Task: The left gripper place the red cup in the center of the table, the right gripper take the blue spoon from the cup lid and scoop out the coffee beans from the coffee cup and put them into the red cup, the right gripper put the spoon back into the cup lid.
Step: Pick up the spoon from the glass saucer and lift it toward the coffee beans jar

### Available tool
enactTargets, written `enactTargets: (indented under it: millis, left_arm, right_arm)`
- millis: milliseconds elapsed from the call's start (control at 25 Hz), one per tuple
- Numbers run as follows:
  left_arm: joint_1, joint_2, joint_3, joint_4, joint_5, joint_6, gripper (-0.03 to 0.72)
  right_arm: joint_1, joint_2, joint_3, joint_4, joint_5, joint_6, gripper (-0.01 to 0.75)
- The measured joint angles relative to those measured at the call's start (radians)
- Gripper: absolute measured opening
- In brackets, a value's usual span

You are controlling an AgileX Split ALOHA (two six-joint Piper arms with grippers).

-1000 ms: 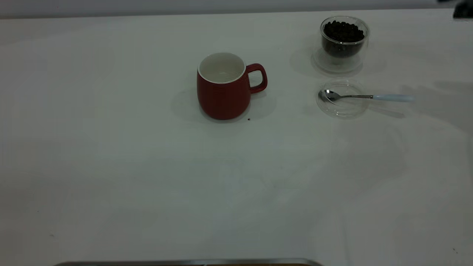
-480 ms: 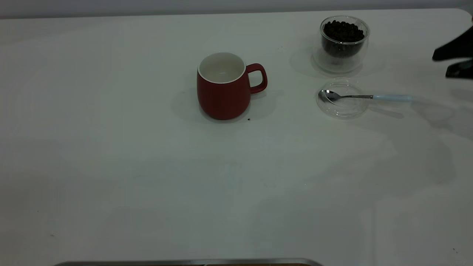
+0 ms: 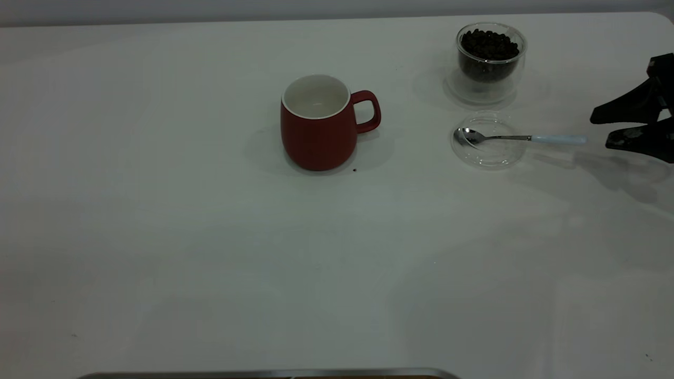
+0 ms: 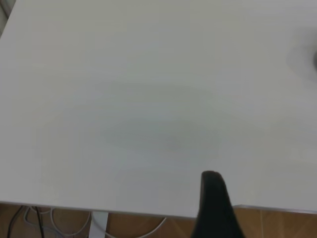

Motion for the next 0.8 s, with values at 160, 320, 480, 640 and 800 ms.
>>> enactTargets:
  millis: [160, 320, 480, 640, 800]
  left_arm:
    - [0.0, 0.0, 0.0, 0.0, 0.0, -0.001, 0.561]
    - [0.0, 0.0, 0.0, 0.0, 0.0, -0.001, 0.561]
    - [0.0, 0.0, 0.0, 0.0, 0.0, -0.001, 0.561]
    - [0.0, 0.0, 0.0, 0.0, 0.0, -0.001, 0.561]
    - [0.0, 0.0, 0.0, 0.0, 0.0, -0.001, 0.561]
  right_arm:
    - [0.0, 0.018, -0.003, 0.045, 0.012, -0.058, 0.448]
    - [0.0, 0.028, -0.005, 0.05, 0.011, -0.096, 0.448]
    - [0.0, 0.047, -0.005, 0.053, 0.003, -0.104, 0.501]
    - [0.0, 0.054, -0.007, 0.055, 0.026, -0.104, 0.573]
    - [0.0, 0.066, -0.012, 0.056, 0.067, -0.104, 0.576]
